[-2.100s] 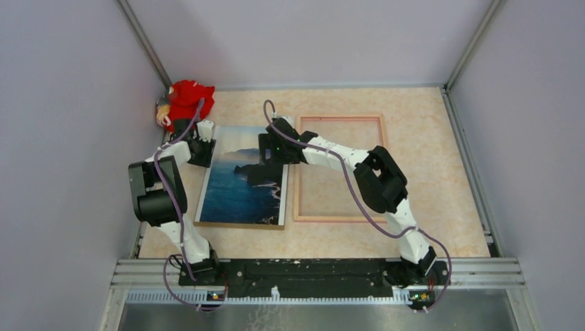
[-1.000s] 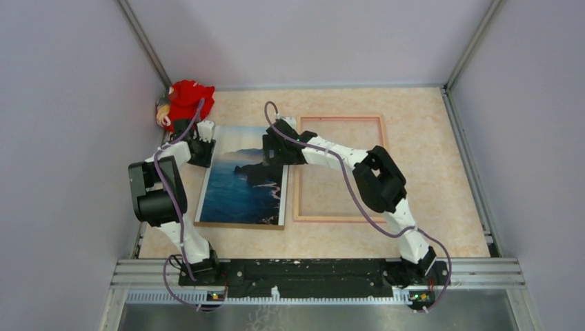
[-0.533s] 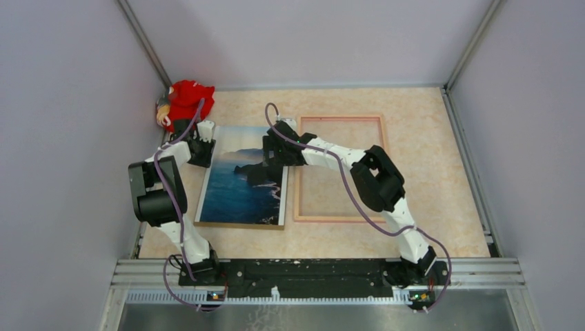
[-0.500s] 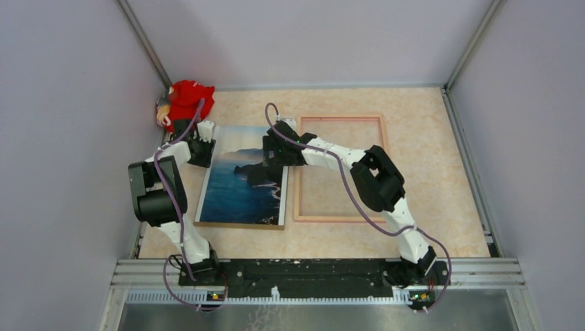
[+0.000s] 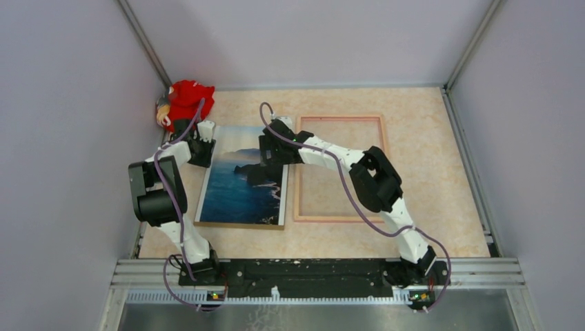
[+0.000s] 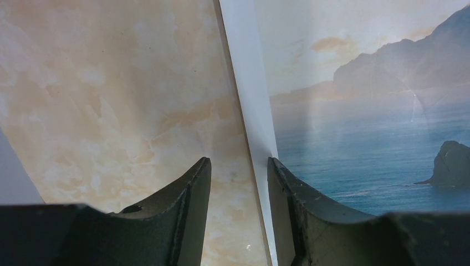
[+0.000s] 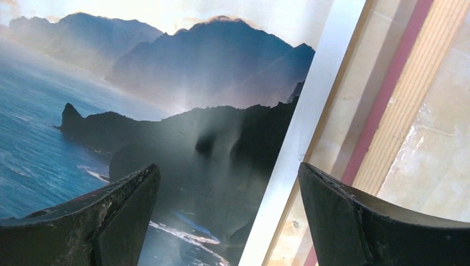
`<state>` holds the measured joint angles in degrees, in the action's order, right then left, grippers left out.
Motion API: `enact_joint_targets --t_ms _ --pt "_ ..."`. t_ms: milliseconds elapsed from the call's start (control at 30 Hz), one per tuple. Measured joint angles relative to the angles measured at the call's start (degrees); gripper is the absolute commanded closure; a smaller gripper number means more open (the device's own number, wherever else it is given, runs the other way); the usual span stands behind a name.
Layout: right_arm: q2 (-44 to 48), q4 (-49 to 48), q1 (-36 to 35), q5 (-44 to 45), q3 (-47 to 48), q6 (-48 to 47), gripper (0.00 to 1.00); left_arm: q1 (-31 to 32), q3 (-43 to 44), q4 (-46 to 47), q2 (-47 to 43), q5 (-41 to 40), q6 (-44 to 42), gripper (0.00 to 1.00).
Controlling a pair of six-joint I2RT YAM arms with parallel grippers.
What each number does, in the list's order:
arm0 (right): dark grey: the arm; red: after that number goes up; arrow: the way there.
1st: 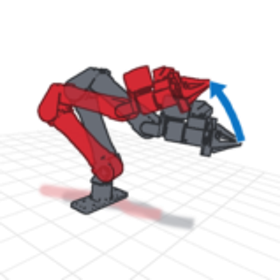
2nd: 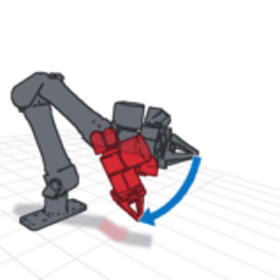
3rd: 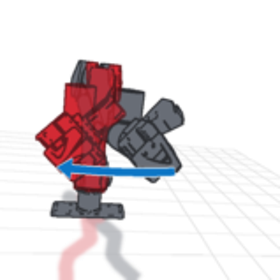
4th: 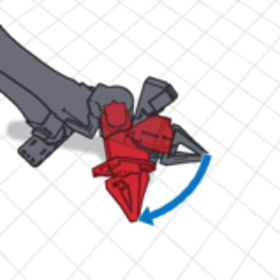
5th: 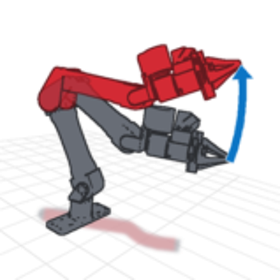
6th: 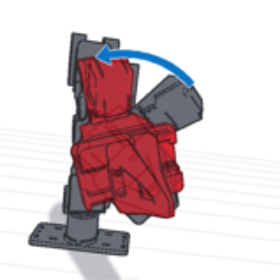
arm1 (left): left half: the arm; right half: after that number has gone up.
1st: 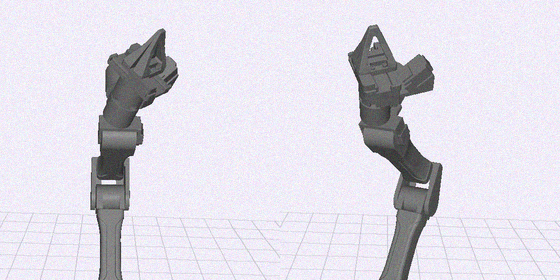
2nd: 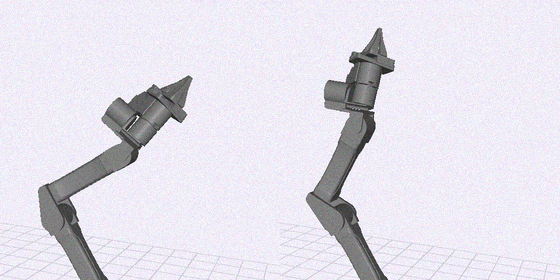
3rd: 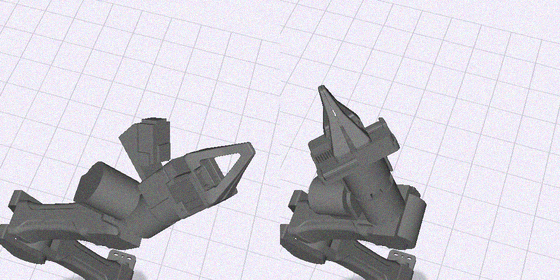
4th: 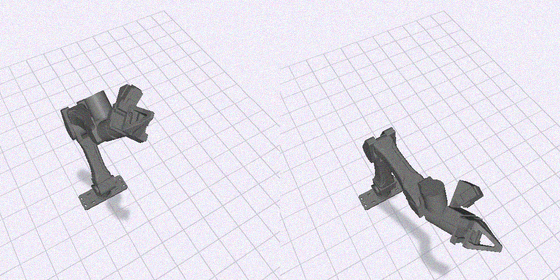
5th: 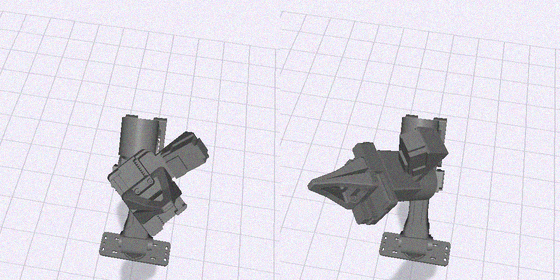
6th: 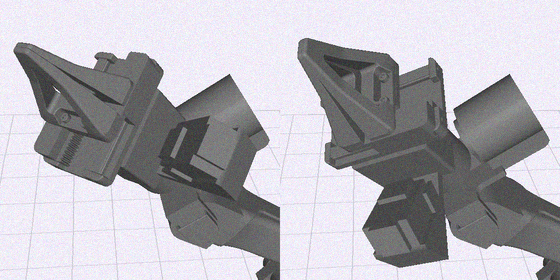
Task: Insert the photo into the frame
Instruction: Move the photo frame item to the center of the board.
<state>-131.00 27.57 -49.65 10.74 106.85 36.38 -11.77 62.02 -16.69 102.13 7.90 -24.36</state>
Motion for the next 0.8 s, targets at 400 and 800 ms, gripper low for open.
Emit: enact_joint_targets --t_ms 400,800 --pt "-0.1 2.1 -0.6 1.6 1.7 -0.7 0.05 0.0 0.0 0.0 0.0 0.0 -0.1 0.51" --pt "-1.1 1.8 -0.4 1.9 1.6 -0.3 0.05 0.0 0.0 0.0 0.0 0.2 -0.3 0.52"
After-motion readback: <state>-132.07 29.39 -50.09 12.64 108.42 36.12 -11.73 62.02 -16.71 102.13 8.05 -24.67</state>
